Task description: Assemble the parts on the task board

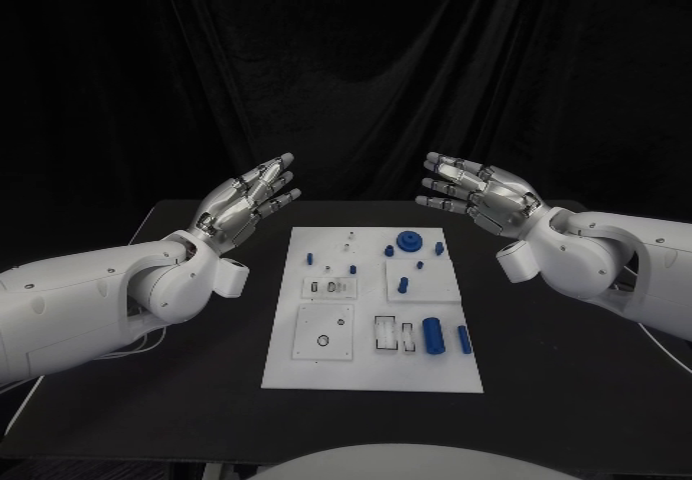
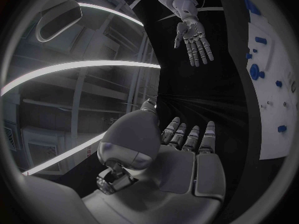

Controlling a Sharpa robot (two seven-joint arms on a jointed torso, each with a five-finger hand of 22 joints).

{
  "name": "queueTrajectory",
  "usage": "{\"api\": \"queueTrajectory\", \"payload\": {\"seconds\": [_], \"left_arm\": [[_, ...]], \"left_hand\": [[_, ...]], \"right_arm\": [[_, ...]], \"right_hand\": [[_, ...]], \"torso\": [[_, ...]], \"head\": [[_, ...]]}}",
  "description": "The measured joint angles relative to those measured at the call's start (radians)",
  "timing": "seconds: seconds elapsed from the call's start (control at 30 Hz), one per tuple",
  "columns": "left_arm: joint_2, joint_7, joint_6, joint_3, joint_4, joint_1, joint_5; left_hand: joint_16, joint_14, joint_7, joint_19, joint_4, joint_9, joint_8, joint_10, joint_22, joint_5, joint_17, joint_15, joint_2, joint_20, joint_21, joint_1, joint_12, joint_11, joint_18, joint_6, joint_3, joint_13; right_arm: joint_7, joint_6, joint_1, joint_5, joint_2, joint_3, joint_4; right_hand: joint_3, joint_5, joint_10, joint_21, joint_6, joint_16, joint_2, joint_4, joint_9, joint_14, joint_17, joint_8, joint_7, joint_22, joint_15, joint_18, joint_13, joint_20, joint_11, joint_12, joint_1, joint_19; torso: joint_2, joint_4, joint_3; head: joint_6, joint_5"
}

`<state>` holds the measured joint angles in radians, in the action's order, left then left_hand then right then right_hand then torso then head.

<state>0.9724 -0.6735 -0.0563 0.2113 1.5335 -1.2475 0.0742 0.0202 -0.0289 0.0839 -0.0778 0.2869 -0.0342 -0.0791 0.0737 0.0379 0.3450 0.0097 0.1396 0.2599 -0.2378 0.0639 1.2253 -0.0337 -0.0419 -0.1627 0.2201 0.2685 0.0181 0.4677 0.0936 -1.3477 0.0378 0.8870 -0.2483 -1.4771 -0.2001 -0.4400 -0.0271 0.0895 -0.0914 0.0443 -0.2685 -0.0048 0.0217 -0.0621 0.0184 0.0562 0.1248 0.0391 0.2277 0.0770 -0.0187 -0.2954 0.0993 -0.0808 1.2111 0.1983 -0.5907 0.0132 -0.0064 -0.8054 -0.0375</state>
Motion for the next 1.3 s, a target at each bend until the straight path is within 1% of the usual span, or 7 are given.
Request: {"api": "queueTrajectory", "payload": {"seconds": [0.23,0.43,0.67,0.8,0.97,1.13,1.3], "left_arm": [[0.025,-0.001,-0.012,0.000,0.030,-0.025,0.022],[0.032,-0.002,-0.013,0.000,0.036,-0.046,0.022],[0.037,-0.002,-0.012,0.000,0.052,-0.063,-0.012],[0.043,-0.002,-0.011,0.000,0.056,-0.069,-0.029],[0.050,-0.002,-0.010,0.000,0.056,-0.072,-0.044],[0.059,-0.002,-0.007,0.000,0.057,-0.073,-0.052],[0.069,-0.002,-0.006,0.000,0.061,-0.073,-0.057]], "left_hand": [[0.000,0.000,0.004,0.000,0.000,-0.001,0.000,0.000,0.000,0.004,0.000,0.000,0.000,0.000,0.000,0.000,0.000,-0.007,0.000,0.004,0.000,0.000],[0.005,-0.005,0.008,-0.004,0.000,-0.003,-0.004,0.005,0.001,0.022,0.002,0.005,0.006,-0.004,0.004,0.006,-0.004,-0.013,0.000,0.018,0.000,0.000],[0.007,-0.009,0.013,-0.011,0.000,-0.003,-0.004,0.008,0.002,0.030,0.003,0.009,0.009,-0.011,0.004,0.010,-0.004,-0.015,0.000,0.023,0.000,0.001],[0.010,-0.014,0.014,-0.011,-0.004,-0.004,-0.004,0.009,0.002,0.038,0.004,0.014,0.007,-0.018,0.008,0.017,-0.008,-0.017,0.000,0.029,-0.004,0.002],[0.018,-0.027,0.018,-0.016,-0.007,-0.004,-0.008,0.012,0.003,0.049,0.008,0.027,0.015,-0.023,0.013,0.025,-0.008,-0.020,0.000,0.036,-0.007,0.002],[0.022,-0.031,0.020,-0.020,-0.010,-0.004,-0.008,0.012,0.005,0.059,0.008,0.031,0.013,-0.027,0.016,0.031,-0.008,-0.020,0.000,0.037,-0.010,0.002],[0.022,-0.032,0.016,-0.020,-0.013,-0.005,-0.008,0.012,0.004,0.064,0.008,0.032,0.017,-0.027,0.017,0.035,-0.008,-0.020,0.000,0.041,-0.013,0.002]], "right_arm": [[-0.030,-0.022,-0.035,0.200,0.009,-0.001,-0.001],[-0.066,-0.052,-0.080,0.454,0.005,0.000,-0.004],[-0.109,-0.119,-0.115,0.773,-0.005,0.000,-0.012],[-0.137,-0.172,-0.125,0.974,-0.015,0.000,-0.017],[-0.178,-0.229,-0.135,1.205,-0.034,0.000,-0.024],[-0.218,-0.263,-0.142,1.381,-0.050,0.000,-0.025],[-0.264,-0.293,-0.146,1.512,-0.053,0.000,-0.039]], "right_hand": [[-0.019,-0.020,-0.086,0.051,-0.127,0.064,0.007,-0.008,0.015,-0.183,0.028,0.038,0.011,0.013,0.007,0.000,-0.018,0.003,0.052,-0.137,0.115,0.195],[0.010,0.026,-0.179,0.100,-0.199,0.134,0.035,0.004,0.019,-0.477,0.083,0.042,0.018,0.029,-0.003,0.064,-0.028,0.005,0.072,-0.223,0.175,0.476],[0.065,0.045,-0.350,0.104,-0.295,0.142,0.066,-0.031,0.028,-0.697,0.135,0.035,0.024,0.034,-0.037,0.095,-0.041,0.015,0.083,-0.307,0.233,0.676],[0.135,0.141,-0.464,0.114,-0.423,0.137,0.088,-0.067,0.039,-0.784,0.151,0.064,0.018,0.037,-0.074,0.095,-0.050,0.055,0.072,-0.323,0.268,0.770],[0.196,0.159,-0.587,0.158,-0.552,0.142,0.131,-0.095,0.043,-0.919,0.179,0.071,0.005,0.060,-0.121,0.095,-0.053,0.106,0.049,-0.287,0.266,0.892],[0.225,0.170,-0.665,0.211,-0.597,0.154,0.153,-0.103,0.043,-1.043,0.207,0.061,-0.005,0.093,-0.153,0.095,-0.055,0.139,0.036,-0.249,0.252,0.978],[0.250,0.189,-0.775,0.401,-0.628,0.350,0.184,-0.090,0.046,-1.243,0.315,0.047,-0.028,0.217,-0.220,0.095,-0.056,0.193,0.008,-0.222,0.222,1.145]], "torso": [[-0.037,-0.0006,-0.0024],[-0.066,0.0018,-0.0058],[-0.107,0.0095,-0.0136],[-0.125,0.0120,-0.0172],[-0.144,0.0168,-0.0223],[-0.158,0.0206,-0.0275],[-0.173,0.0244,-0.0301]], "head": [[0.008,-0.003],[0.003,0.010],[0.019,0.032],[0.028,0.039],[0.042,0.049],[0.049,0.060],[0.054,0.069]]}}
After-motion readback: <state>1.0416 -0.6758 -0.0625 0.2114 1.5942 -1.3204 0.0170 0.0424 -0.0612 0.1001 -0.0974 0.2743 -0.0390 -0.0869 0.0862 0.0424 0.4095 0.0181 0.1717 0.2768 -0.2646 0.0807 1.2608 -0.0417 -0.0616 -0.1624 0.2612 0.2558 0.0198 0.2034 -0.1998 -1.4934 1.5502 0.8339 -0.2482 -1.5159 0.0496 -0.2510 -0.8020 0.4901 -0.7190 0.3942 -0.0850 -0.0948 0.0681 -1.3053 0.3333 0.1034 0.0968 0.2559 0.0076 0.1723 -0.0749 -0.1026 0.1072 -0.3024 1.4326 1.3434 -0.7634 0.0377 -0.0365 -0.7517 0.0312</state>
